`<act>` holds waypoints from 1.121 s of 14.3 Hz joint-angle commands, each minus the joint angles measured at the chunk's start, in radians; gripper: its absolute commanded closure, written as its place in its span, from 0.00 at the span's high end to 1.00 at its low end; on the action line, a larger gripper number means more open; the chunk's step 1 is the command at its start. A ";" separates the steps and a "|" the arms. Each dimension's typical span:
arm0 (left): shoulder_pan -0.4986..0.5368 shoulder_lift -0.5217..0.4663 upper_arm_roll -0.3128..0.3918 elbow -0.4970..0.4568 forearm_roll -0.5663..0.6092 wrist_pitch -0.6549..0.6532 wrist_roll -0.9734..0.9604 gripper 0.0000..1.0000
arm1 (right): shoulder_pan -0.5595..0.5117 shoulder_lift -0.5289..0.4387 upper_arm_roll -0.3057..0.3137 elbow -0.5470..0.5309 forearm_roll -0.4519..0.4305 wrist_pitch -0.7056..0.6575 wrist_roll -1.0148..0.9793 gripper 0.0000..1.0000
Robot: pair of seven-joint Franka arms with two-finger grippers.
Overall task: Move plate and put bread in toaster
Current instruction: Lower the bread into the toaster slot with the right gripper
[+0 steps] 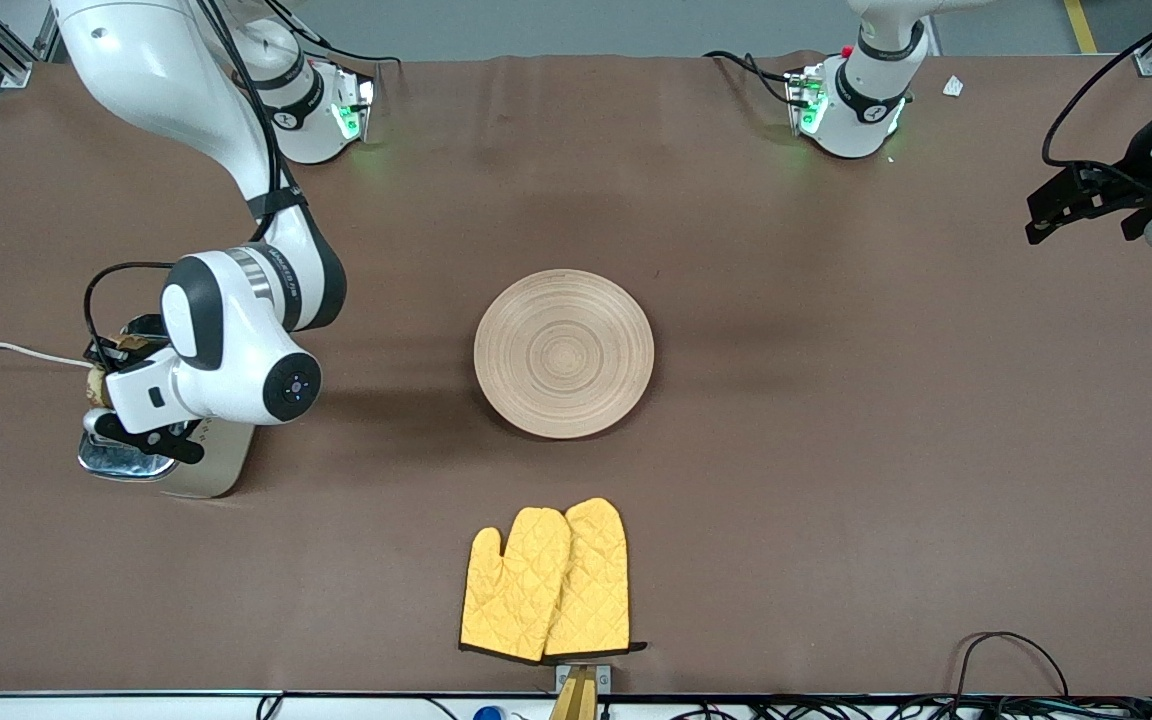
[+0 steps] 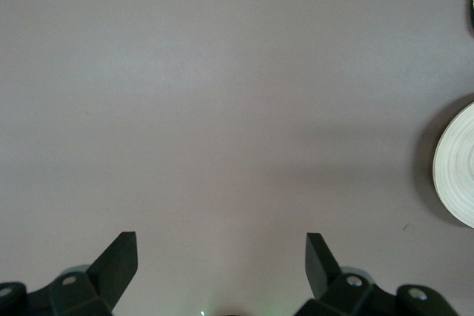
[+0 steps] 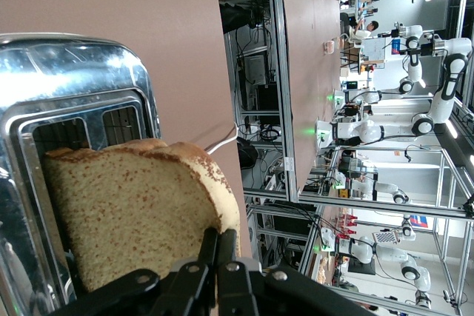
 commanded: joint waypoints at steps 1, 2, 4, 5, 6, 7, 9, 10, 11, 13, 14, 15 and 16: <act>0.001 0.006 0.001 0.020 0.017 -0.008 0.009 1.00 | -0.027 -0.003 0.017 -0.016 -0.019 0.021 -0.011 0.01; 0.001 0.006 0.001 0.020 0.017 -0.010 0.008 1.00 | -0.028 -0.003 0.017 -0.015 -0.022 0.027 -0.011 0.01; 0.001 0.006 0.001 0.022 0.012 -0.010 0.008 1.00 | -0.028 0.003 0.015 -0.015 -0.024 0.056 -0.011 0.01; 0.002 0.006 0.001 0.022 0.011 -0.008 0.008 1.00 | -0.030 0.014 0.015 -0.015 -0.024 0.065 -0.008 0.02; 0.008 0.006 0.001 0.022 0.011 -0.010 0.006 1.00 | -0.031 0.024 0.015 -0.015 -0.024 0.065 -0.002 0.02; 0.010 0.011 0.001 0.020 0.009 -0.008 0.006 1.00 | -0.031 0.027 0.017 -0.015 -0.021 0.065 -0.002 0.05; 0.010 0.011 0.001 0.022 0.008 -0.008 0.006 1.00 | -0.022 0.028 0.017 -0.010 -0.015 0.064 -0.002 0.43; 0.010 0.011 0.001 0.022 0.006 -0.010 0.005 1.00 | -0.021 0.027 0.019 -0.010 -0.015 0.065 -0.010 0.68; 0.010 0.011 0.001 0.022 0.005 -0.008 0.005 1.00 | -0.022 0.027 0.023 -0.006 -0.013 0.067 -0.011 0.84; 0.010 0.009 0.001 0.022 0.005 -0.010 0.006 1.00 | -0.001 0.027 0.025 -0.004 0.004 0.065 -0.011 0.99; 0.012 0.009 0.001 0.022 0.005 -0.010 0.006 1.00 | 0.005 0.024 0.026 -0.003 0.028 0.065 -0.011 1.00; 0.012 0.009 0.001 0.022 0.005 -0.010 0.006 1.00 | 0.006 0.011 0.026 0.000 0.092 0.067 -0.013 1.00; 0.012 0.009 0.001 0.022 0.005 -0.010 0.006 1.00 | 0.004 -0.014 0.026 0.014 0.158 0.075 -0.014 1.00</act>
